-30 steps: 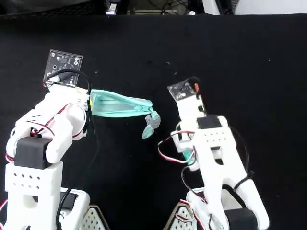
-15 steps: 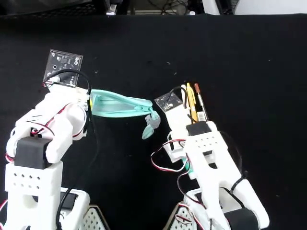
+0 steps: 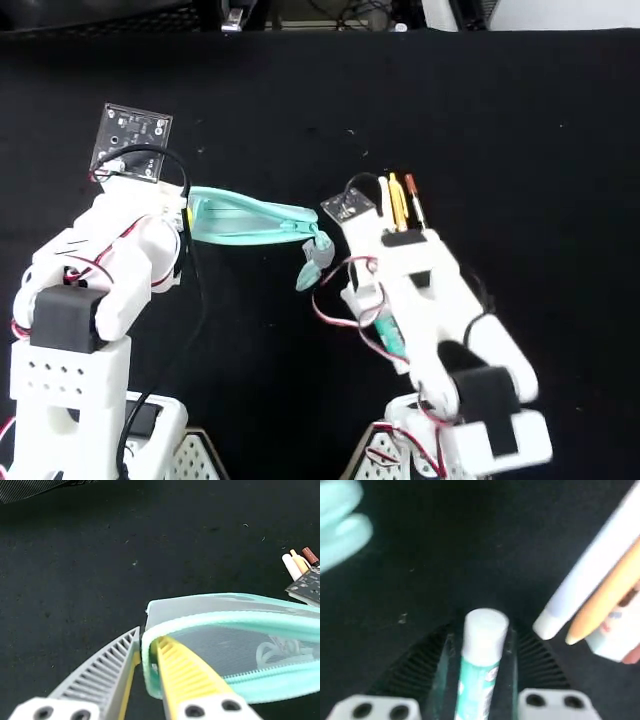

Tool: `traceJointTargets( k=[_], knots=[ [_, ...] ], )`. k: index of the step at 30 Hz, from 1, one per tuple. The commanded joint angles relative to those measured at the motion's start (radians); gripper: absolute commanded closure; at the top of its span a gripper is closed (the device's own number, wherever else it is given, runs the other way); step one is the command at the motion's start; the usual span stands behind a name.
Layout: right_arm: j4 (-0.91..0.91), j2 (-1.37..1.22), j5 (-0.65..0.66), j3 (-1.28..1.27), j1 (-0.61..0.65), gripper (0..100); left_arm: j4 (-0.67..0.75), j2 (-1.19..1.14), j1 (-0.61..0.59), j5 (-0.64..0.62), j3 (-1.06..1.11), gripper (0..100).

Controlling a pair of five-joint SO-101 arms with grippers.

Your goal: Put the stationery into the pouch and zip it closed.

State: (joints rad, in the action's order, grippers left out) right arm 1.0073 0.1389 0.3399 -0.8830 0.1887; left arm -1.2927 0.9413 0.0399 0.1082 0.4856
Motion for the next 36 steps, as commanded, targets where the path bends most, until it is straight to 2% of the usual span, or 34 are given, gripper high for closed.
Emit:
traceJointTargets(
  k=[1,10,21,26,36],
  knots=[
    [-0.012,-0.117,0.031,0.071,-0.009,88.4,0.017,0.003,-0.004,-0.009,-0.001,97],
    [0.058,-0.148,0.032,0.16,-0.006,88.2,0.017,0.0,-0.004,-0.008,-0.001,97],
    [0.058,-0.14,0.032,0.189,-0.005,88.0,0.018,-0.005,-0.004,-0.008,-0.001,97],
    [0.058,-0.14,0.064,0.185,-0.005,78.1,0.018,-0.005,-0.004,-0.008,-0.001,97],
    [0.051,-0.142,0.068,0.193,-0.005,84.1,0.071,0.003,-0.004,0.031,0.058,97]
  ],
)
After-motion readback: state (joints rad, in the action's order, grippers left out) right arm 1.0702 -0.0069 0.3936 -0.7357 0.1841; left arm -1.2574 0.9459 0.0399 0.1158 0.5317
